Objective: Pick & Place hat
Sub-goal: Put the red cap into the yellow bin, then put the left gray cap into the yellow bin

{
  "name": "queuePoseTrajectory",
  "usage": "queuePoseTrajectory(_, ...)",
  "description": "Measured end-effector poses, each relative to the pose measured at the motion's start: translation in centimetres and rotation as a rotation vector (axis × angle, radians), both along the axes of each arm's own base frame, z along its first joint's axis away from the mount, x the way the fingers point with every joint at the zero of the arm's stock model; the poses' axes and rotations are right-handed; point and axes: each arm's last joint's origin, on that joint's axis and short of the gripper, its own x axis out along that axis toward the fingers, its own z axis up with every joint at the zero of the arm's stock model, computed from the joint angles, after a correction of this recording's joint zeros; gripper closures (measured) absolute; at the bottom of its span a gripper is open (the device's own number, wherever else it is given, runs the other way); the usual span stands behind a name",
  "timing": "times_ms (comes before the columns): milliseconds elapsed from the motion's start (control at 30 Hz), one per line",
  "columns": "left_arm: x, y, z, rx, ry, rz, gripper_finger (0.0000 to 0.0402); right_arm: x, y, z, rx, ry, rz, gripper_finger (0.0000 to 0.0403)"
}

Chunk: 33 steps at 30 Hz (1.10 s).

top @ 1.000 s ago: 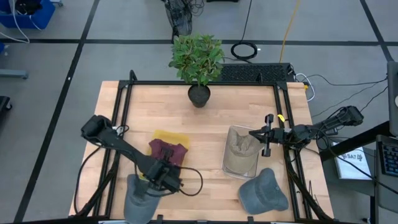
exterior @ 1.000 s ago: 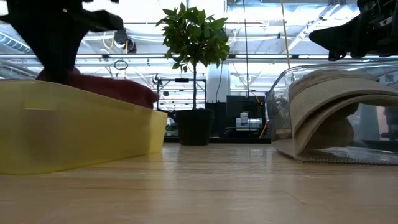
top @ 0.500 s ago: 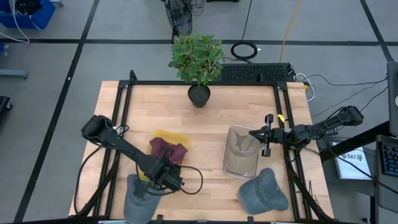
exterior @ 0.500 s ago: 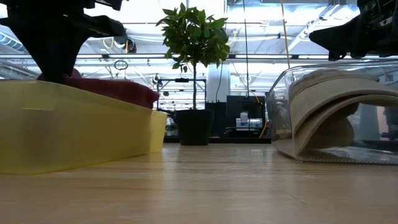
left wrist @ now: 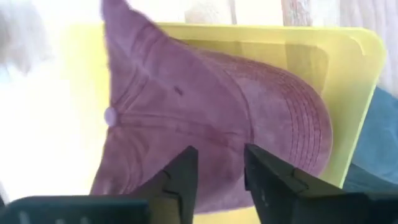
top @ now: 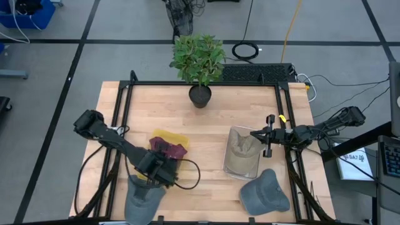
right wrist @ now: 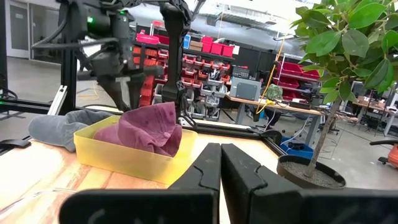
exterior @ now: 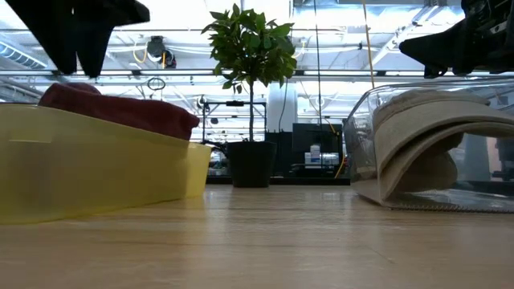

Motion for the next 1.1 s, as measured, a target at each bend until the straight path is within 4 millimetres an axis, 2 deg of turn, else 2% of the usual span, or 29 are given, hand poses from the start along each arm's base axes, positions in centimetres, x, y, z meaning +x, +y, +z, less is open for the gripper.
queuePoseTrajectory(133,-1.3,0.5,1.9,-0.032,-0.037,0.057,0.0237,0.0,0.0,0.0,0.0,0.0,0.0,0.0403)
queuePoseTrajectory(267,-3.5,1.1,4.1,-0.126,-0.041,0.206,0.0223,0.0,0.0,0.0,0.001,0.0,0.0,0.0403)
queuePoseTrajectory(367,-4.8,1.0,5.6,-0.195,-0.103,0.31,0.0228,0.0,0.0,0.0,0.001,0.0,0.0,0.0403)
queuePoseTrajectory(467,-5.9,0.5,6.3,-0.225,-0.125,0.33,0.0252,0.0,0.0,0.0,0.01,0.0,0.001,0.0403)
queuePoseTrajectory(567,-6.8,-0.5,6.4,-0.244,-0.111,0.285,0.0291,0.0,0.0,0.0,0.023,-0.002,0.004,0.0403)
queuePoseTrajectory(733,-8.2,-3.0,6.0,-0.3,-0.034,0.195,0.0386,0.0,0.0,0.0,0.023,-0.001,0.003,0.0403)
queuePoseTrajectory(967,-8.4,-6.1,4.2,-0.294,-0.053,0.306,0.0398,0.0,0.0,-0.1,0.027,0.004,0.004,0.0403)
queuePoseTrajectory(1100,-7.9,-8.6,2.8,-0.349,-0.087,0.369,0.0374,0.0,0.0,-0.1,0.037,0.01,0.006,0.0403)
